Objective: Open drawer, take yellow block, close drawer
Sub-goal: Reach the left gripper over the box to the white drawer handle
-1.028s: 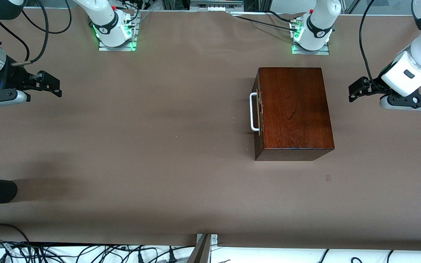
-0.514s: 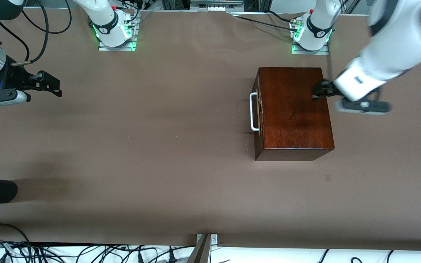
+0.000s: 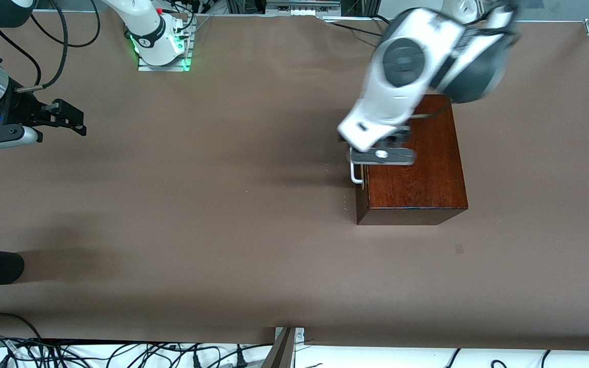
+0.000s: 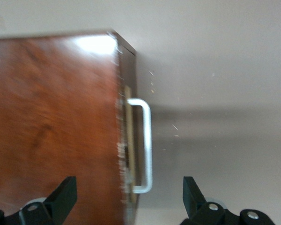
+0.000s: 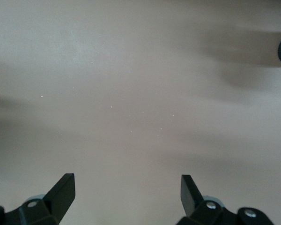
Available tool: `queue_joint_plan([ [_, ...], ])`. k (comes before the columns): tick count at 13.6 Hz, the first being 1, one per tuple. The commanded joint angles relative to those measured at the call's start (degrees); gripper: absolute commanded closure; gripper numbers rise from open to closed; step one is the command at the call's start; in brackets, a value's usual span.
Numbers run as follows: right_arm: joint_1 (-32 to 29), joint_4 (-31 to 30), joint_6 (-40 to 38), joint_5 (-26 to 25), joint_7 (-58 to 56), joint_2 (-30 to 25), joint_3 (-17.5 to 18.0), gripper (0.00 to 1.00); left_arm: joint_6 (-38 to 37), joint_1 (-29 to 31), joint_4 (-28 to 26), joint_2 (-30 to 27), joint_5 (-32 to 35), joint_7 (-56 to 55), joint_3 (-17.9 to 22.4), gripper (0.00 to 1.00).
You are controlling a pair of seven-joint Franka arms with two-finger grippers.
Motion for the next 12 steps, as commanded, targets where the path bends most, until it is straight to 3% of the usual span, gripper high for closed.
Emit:
queue_joint_plan([
  [1, -0.8, 1.2, -0.9, 0.3, 0.3, 0.4, 0.5, 0.00, 4.2, -5.4, 2.1, 5.4, 5.8, -4.8, 0.9, 0.00],
  [3, -0.8, 1.2, -0.9, 0.3, 0.3, 0.4, 0.5, 0.00, 4.5, -5.9, 1.7, 7.2, 7.0, -6.2, 0.8, 0.00],
  [9, -0.8, 1.2, -1.0, 0.3, 0.3, 0.4, 0.5, 0.00, 10.3, -5.2, -6.6, 7.5, 8.8, -7.9, 1.0, 0.00],
  [12, -0.8, 1.2, -0.9, 0.3, 0.3, 0.4, 0.5, 0.00, 10.3, -5.8, -7.7, 7.9, 14.7, -9.1, 0.9, 0.00],
])
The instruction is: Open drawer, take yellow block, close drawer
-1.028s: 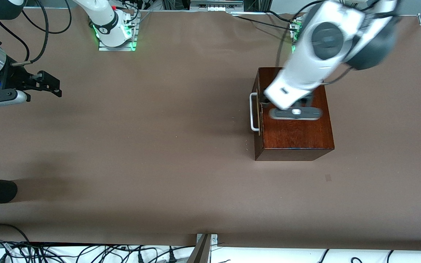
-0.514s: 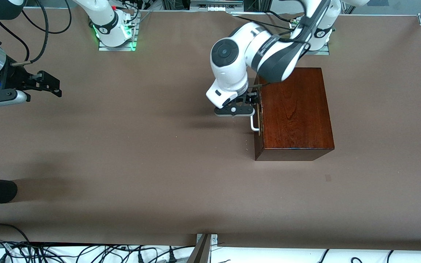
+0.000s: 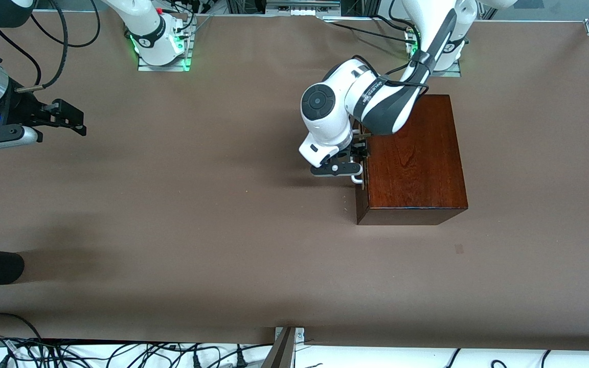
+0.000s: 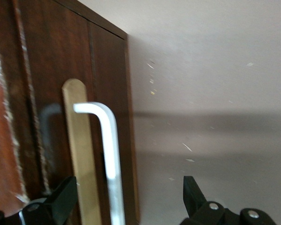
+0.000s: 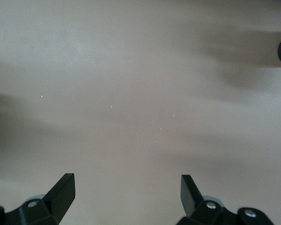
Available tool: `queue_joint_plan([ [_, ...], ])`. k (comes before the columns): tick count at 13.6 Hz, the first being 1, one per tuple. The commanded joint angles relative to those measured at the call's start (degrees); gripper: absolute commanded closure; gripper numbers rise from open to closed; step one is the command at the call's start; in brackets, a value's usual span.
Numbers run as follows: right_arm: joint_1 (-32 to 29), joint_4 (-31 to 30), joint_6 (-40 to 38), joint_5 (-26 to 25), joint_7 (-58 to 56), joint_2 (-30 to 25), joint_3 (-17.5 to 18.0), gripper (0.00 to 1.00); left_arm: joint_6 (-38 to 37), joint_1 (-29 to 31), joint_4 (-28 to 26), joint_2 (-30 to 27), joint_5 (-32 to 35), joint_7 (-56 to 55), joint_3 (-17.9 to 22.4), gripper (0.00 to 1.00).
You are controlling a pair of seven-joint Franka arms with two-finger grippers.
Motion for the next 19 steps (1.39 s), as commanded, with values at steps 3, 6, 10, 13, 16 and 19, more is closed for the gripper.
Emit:
queue_joint_plan([
  [3, -0.8, 1.2, -1.0, 0.3, 0.3, 0.4, 0.5, 0.00, 0.7, -1.7, -3.0, -0.6, 4.7, -6.6, -0.2, 0.00],
  [6, -0.8, 1.2, -1.0, 0.3, 0.3, 0.4, 0.5, 0.00, 0.7, -2.6, -4.3, -0.5, 4.7, -7.1, -0.2, 0.00],
  [10, -0.8, 1.2, -1.0, 0.3, 0.3, 0.4, 0.5, 0.00, 2.1, -3.0, -4.4, 0.8, 4.8, -7.7, -0.2, 0.00],
  [13, -0.8, 1.2, -1.0, 0.3, 0.3, 0.4, 0.5, 0.00, 3.4, -3.2, -4.3, 2.1, 5.8, -8.0, -0.2, 0.00],
  [16, -0.8, 1.2, -1.0, 0.3, 0.3, 0.4, 0.5, 0.00, 5.3, -3.4, -4.2, 2.9, 5.8, -8.4, -0.2, 0.00],
  [19, -0.8, 1.2, -1.0, 0.3, 0.3, 0.4, 0.5, 0.00, 6.8, -4.8, -3.1, 3.2, 5.7, -10.8, -0.3, 0.00],
])
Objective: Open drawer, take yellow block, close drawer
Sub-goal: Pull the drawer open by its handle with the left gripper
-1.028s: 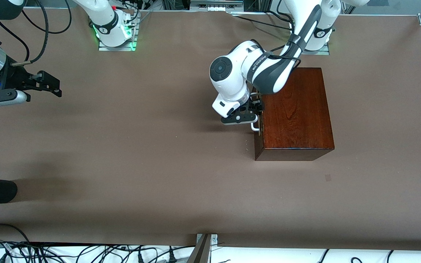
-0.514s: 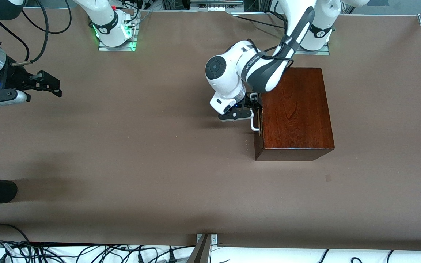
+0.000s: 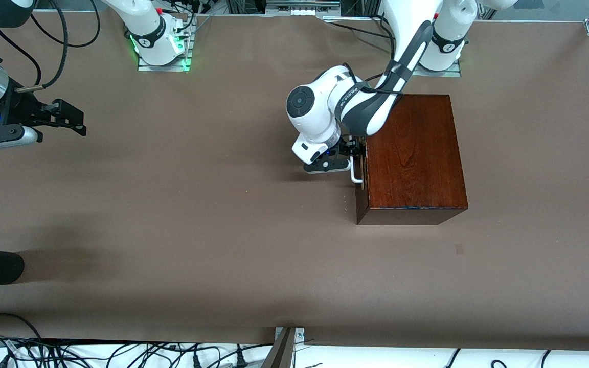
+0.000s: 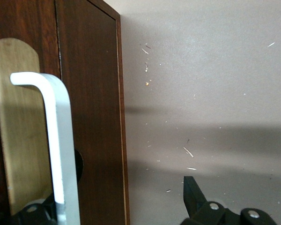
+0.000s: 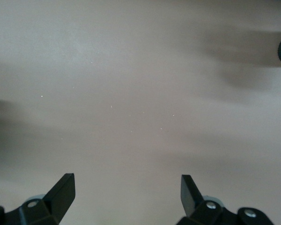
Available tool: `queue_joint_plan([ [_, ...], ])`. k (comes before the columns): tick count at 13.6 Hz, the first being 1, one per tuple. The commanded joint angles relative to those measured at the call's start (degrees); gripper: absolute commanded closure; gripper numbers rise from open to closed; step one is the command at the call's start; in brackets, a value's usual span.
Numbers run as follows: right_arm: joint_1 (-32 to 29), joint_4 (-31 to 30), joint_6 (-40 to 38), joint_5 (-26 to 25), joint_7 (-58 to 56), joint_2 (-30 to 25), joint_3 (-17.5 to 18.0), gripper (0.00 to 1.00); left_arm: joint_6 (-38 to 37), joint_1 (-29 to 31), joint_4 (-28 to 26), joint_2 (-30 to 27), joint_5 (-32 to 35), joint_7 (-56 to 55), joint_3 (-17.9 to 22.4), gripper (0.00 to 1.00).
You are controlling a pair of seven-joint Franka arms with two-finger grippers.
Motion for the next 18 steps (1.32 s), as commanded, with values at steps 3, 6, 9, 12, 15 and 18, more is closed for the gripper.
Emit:
queue_joint_plan([
  [3, -0.8, 1.2, -1.0, 0.3, 0.3, 0.4, 0.5, 0.00, 4.7, -1.8, 2.1, 1.1, 0.0, -6.0, 0.1, 0.00],
  [6, -0.8, 1.2, -1.0, 0.3, 0.3, 0.4, 0.5, 0.00, 4.7, -3.5, 6.0, 3.8, -1.6, -9.0, -0.2, 0.00],
  [9, -0.8, 1.2, -1.0, 0.3, 0.3, 0.4, 0.5, 0.00, 4.8, -4.3, 11.4, 7.6, -4.3, -9.4, -0.2, 0.00],
  [12, -0.8, 1.2, -1.0, 0.3, 0.3, 0.4, 0.5, 0.00, 5.2, -4.7, 16.0, 10.0, -5.1, -9.4, -0.3, 0.00],
  [15, -0.8, 1.2, -1.0, 0.3, 0.3, 0.4, 0.5, 0.00, 5.2, -5.6, 18.1, 11.1, -6.2, -9.4, -0.3, 0.00],
  [18, -0.8, 1.2, -1.0, 0.3, 0.3, 0.4, 0.5, 0.00, 5.1, -6.2, 18.1, 11.0, -6.1, -8.8, -0.3, 0.00],
])
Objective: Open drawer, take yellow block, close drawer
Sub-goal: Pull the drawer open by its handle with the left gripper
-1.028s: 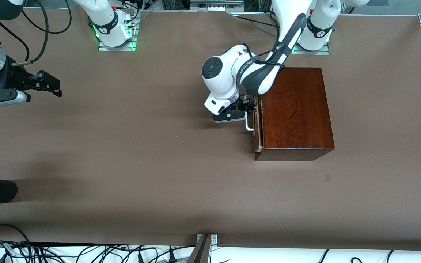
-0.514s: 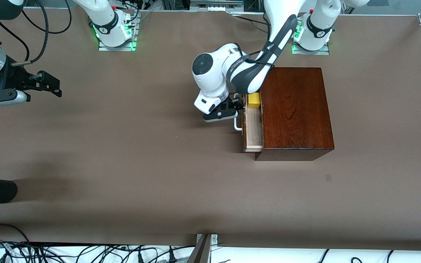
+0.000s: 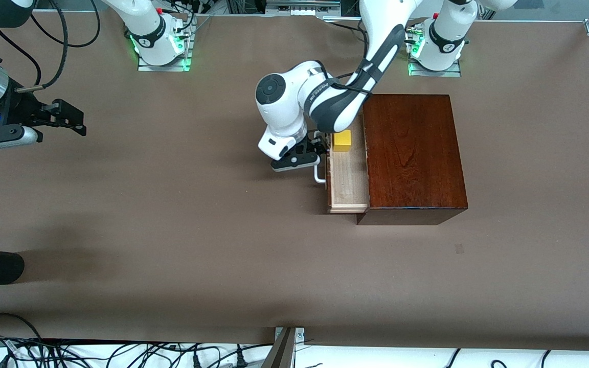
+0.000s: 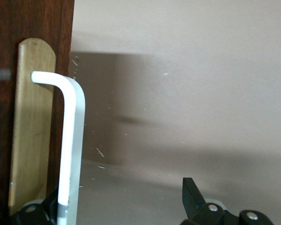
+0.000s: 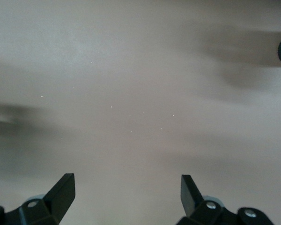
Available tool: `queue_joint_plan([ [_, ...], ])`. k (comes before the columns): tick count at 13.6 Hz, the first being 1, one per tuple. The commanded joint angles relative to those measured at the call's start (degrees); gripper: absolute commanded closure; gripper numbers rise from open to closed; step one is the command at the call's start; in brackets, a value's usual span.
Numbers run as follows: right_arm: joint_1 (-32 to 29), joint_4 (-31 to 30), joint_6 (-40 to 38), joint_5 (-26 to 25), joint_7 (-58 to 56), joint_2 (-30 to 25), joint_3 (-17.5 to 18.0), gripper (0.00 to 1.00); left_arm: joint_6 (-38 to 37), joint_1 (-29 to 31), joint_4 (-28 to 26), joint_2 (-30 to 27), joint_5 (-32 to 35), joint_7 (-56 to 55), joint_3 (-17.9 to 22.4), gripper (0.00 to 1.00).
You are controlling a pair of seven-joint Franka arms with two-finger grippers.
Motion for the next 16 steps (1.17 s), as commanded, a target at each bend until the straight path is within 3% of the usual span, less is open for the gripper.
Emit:
queue_joint_plan([
  [1, -0.8, 1.2, -1.0, 0.3, 0.3, 0.4, 0.5, 0.00, 3.0, -1.1, 3.6, 3.0, -2.6, 0.5, -0.1, 0.00],
  [5, -0.7, 1.2, -1.0, 0.3, 0.3, 0.4, 0.5, 0.00, 1.5, -1.5, 3.6, 2.4, -2.2, 0.5, -0.1, 0.00],
  [12, -0.8, 1.2, -1.0, 0.3, 0.3, 0.5, 0.5, 0.00, -6.6, -2.8, 9.4, 2.2, -1.9, 1.0, -0.3, 0.00],
  [16, -0.8, 1.2, -1.0, 0.3, 0.3, 0.5, 0.5, 0.00, -11.1, -2.7, 9.4, -0.2, -2.1, 6.3, -0.1, 0.00],
])
